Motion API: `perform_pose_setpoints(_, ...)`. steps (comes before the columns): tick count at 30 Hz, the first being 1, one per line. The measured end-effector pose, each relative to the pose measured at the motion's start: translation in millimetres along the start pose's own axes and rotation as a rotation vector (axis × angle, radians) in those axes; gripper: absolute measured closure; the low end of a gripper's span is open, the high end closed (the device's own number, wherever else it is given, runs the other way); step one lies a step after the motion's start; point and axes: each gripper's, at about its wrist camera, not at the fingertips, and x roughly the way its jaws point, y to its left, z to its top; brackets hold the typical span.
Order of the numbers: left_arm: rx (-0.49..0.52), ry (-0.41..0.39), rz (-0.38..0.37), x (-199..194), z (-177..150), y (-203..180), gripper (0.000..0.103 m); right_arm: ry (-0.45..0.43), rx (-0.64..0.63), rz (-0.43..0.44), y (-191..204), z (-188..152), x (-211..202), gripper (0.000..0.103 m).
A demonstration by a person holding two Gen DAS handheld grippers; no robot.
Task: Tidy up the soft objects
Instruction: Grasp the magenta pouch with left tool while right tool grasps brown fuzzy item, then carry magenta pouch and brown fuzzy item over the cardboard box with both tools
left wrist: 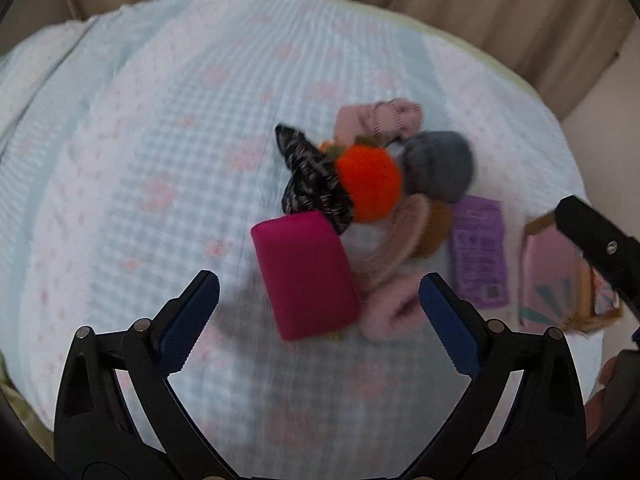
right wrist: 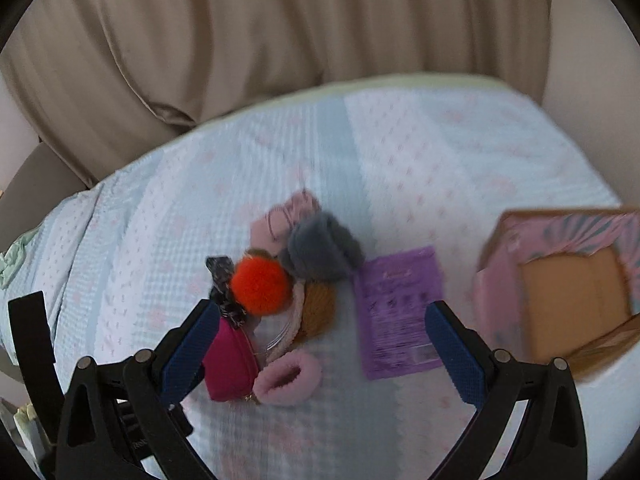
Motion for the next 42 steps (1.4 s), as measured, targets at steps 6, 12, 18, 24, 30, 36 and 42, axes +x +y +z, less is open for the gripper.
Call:
perform_pose_setpoints(6,-0.055,0.011,0.022,64.5,-2.7,14.4,0.004,0.071,-0.046,-0.011,5.3,-10.2,70.6,0.010)
perform_pose_setpoints(12,-0.054,0.031,0.038,104.9,-5.4,14.5,0.009,0.131,-0.043,0.001,3.8,-13.9,124.6,0.019)
perform_pose_setpoints(18,-0.048,0.044,0.056,122.1,-8.0,12.9,0.020,0.187,-0.026,0.001,2.2,-18.6,150.2,0.030)
perform_pose_setpoints(24,-0.043,0.048,0.070,124.7,-5.8,9.3,0.032,0.205,-0.019,0.030,4.8,-20.8,158.4,0.058)
perform_pose_setpoints(30,-0.013,0.045,0.085,121.0,-4.9,4.0,0.046,0.183,-0.024,0.023,12.6,-20.6,157.8,0.065)
perform_pose_setpoints(36,0.003,0.021,0.076,112.9,-12.8,-0.2,0.054,0.170,0.006,0.024,12.2,-20.8,155.5,0.067)
perform_pose_setpoints(42,-0.007,0.012,0.060,101.6,-16.4,5.8,0.059,0.144,0.026,0.022,8.7,-19.6,142.5,0.068)
